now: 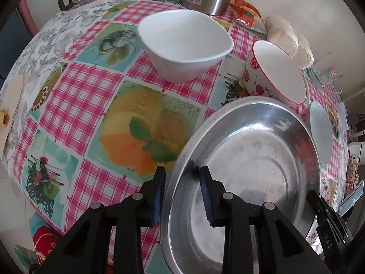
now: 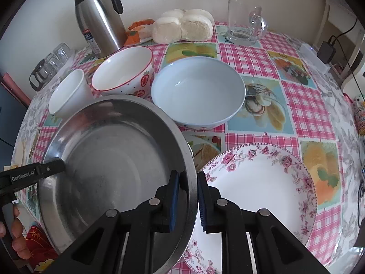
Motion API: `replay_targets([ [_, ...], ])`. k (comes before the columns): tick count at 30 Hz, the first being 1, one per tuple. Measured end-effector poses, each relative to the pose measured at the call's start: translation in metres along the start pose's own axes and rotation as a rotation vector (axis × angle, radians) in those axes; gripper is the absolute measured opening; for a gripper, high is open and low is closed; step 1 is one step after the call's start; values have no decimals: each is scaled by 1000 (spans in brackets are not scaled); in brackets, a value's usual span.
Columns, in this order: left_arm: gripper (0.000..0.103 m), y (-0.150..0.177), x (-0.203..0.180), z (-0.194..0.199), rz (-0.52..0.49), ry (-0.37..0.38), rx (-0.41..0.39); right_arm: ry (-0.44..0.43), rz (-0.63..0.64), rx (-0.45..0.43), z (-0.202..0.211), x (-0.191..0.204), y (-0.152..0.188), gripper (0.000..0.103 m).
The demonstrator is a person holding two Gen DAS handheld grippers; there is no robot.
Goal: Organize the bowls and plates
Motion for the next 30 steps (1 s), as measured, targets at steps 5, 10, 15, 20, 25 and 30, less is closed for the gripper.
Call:
replay_targets([
  [5, 32, 0, -3, -5, 1, -1, 2, 13, 13, 7, -2, 2, 1, 19],
  [10, 32, 1, -10, -7, -23, 7, 4, 20, -3, -2, -3, -1, -1, 19],
  [15, 33, -1, -15, -9, -28, 11, 5, 29, -12, -12, -2, -3, -1, 19],
  [20, 33, -3, -15, -9, -27, 13, 3, 32, -14, -14, -2, -2, -1, 20],
  [25, 33, -3, -13, -9, -15, 24, 10, 27, -22, -14, -2, -4, -2, 20],
  [30, 35, -4, -8, -9, -3, 35, 14, 15, -44, -13, -2, -7, -2, 21],
])
Point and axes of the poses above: each gripper's, at about its wrist camera, not at the fingertips, and z roughly against the way its jaws point, x to its left, y to its underside, the point moved 1 cm from there along -z, roughly the way its jaws point, and after that the axes turned 4 degrees about -y, right-handed, at the moved point
